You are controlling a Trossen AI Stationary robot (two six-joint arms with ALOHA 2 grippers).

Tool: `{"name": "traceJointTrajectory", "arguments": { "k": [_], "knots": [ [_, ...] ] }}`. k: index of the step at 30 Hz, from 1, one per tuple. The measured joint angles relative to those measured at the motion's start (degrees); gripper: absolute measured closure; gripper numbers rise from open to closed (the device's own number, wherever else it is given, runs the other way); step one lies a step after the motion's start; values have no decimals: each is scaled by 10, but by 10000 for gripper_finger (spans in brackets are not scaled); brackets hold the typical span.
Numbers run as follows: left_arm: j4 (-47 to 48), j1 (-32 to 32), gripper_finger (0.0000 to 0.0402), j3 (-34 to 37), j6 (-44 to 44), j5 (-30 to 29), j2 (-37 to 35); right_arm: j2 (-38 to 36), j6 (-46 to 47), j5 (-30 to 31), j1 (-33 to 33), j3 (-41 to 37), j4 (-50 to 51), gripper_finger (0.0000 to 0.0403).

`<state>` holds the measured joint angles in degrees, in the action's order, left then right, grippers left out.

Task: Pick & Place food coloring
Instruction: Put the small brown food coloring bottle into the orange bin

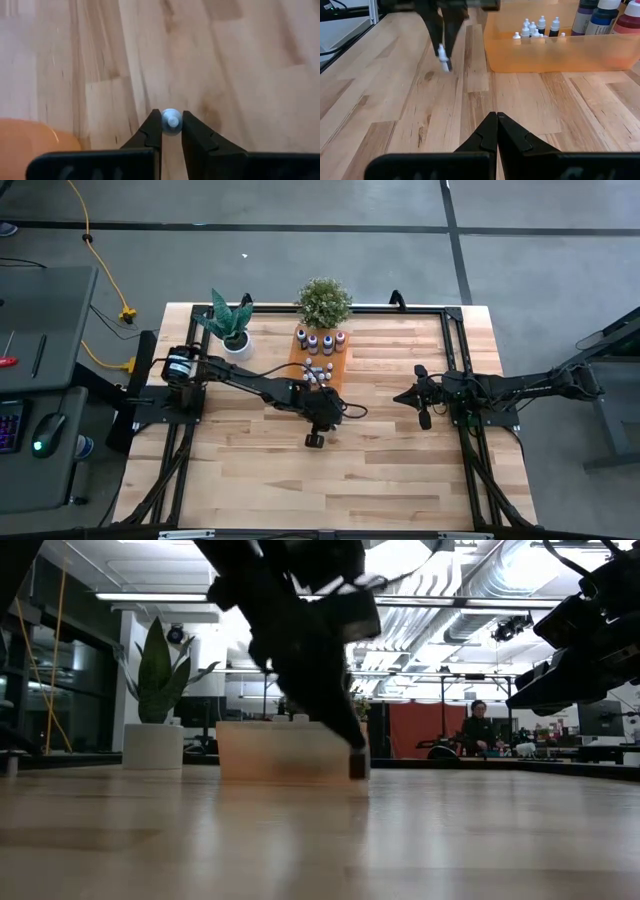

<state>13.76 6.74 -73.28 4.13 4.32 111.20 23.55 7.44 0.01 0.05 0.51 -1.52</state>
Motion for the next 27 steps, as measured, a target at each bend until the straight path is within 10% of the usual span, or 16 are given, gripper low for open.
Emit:
{"name": "traceJointTrajectory", "arguments": {
  "k": [18,27],
  "knots": [
    [219,9,369,-21,-13,41,-199,1,0,1,0,0,-3,402],
    [315,11,368,-20,-262,-26,-231,1,0,1,0,0,-3,402]
  ]
}}
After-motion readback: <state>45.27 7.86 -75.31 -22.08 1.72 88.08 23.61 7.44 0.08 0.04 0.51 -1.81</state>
